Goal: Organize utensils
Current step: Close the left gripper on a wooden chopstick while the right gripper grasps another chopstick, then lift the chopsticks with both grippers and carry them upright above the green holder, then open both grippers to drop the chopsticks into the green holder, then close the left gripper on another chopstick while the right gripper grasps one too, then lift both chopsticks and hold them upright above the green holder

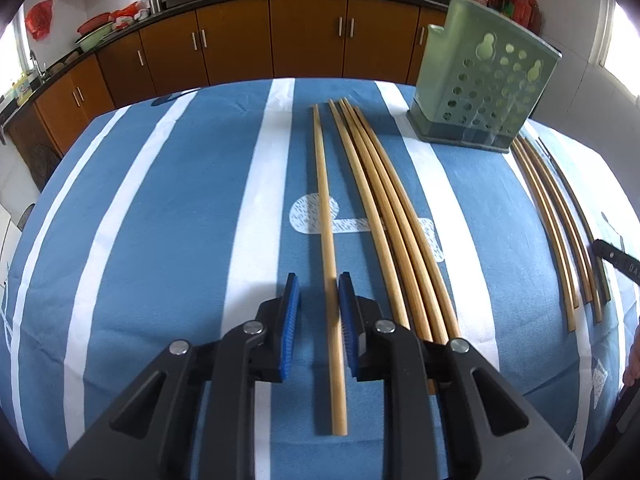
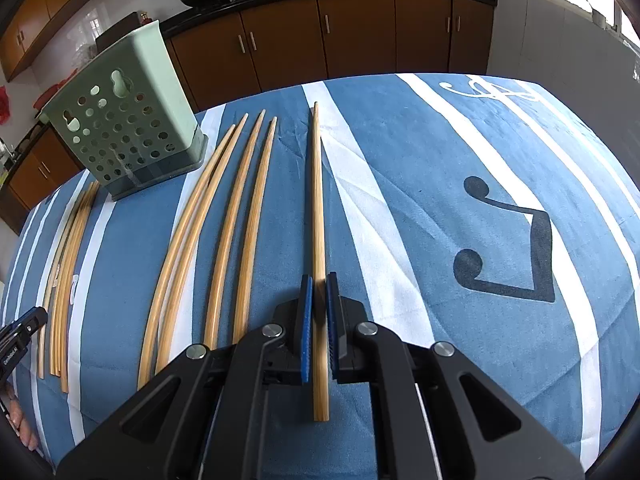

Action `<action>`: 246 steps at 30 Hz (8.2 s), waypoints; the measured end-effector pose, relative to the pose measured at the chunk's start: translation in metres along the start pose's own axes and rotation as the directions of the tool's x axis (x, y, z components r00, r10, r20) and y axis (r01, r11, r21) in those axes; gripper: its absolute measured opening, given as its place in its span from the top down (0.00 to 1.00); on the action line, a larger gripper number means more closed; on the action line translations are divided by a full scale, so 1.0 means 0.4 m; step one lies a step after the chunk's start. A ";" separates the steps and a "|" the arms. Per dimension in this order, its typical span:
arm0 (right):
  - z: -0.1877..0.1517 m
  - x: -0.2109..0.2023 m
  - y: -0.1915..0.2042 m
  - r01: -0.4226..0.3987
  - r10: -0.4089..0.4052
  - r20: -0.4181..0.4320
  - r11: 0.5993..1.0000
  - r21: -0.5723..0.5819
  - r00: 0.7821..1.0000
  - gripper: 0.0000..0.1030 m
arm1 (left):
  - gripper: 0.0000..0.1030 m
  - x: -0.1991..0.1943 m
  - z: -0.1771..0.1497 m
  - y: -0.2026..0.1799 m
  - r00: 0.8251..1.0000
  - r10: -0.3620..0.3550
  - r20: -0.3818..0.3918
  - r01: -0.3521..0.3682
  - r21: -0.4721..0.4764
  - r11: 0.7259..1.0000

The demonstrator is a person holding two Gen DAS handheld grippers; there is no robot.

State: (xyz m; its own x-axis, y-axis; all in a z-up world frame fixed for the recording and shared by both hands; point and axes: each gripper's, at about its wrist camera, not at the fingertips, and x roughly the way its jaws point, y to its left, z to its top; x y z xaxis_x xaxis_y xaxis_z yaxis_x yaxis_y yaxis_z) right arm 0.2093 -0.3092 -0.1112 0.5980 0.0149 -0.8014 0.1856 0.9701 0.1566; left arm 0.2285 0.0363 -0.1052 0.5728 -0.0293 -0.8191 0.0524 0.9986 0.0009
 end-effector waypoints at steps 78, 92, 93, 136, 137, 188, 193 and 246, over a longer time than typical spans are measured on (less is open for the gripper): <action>0.405 -0.577 0.125 -0.207 0.239 0.730 0.969 -0.135 0.640 0.93 | 0.93 -0.582 0.441 -0.026 0.771 -0.129 0.624 0.166 -0.002 0.986; 0.402 -0.388 0.208 -0.206 0.264 0.605 0.965 -0.165 0.751 0.93 | 0.93 -0.445 0.460 -0.168 0.835 -0.219 0.505 0.204 0.086 0.975; 0.400 -0.376 0.207 -0.210 0.265 0.593 0.964 -0.162 0.760 0.93 | 0.93 -0.435 0.460 -0.169 0.838 -0.218 0.500 0.202 0.088 0.975; -0.025 -0.011 0.094 -0.049 0.050 0.003 0.986 -0.159 0.999 0.82 | 0.61 -0.125 0.015 0.057 0.986 -0.081 0.149 0.099 -0.117 0.988; -0.025 -0.012 0.093 -0.030 0.031 0.008 0.986 -0.163 0.999 0.91 | 0.61 -0.117 0.011 0.055 0.986 -0.085 0.140 0.102 -0.113 0.988; -0.036 -0.021 0.025 0.014 -0.006 0.059 0.992 -0.126 0.998 0.92 | 0.89 0.010 0.009 0.071 0.998 0.005 0.063 0.000 -0.082 0.997; -0.048 -0.029 0.018 -0.006 0.013 0.055 0.992 -0.124 0.998 0.92 | 0.89 -0.002 -0.010 0.071 0.998 0.000 0.063 0.004 -0.067 0.998; 0.206 -0.501 0.067 -0.190 0.235 0.529 0.972 -0.139 0.815 0.93 | 0.93 -0.550 0.226 -0.065 0.849 -0.218 0.482 0.172 0.137 0.975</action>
State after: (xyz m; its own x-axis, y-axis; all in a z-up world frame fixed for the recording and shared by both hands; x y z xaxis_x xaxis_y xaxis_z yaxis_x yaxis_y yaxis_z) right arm 0.1590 -0.3061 0.1012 0.9439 0.1115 -0.3109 -0.0413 0.9737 0.2239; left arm 0.1752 0.0128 0.1268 0.8693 -0.2630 -0.4186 0.2618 0.9632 -0.0616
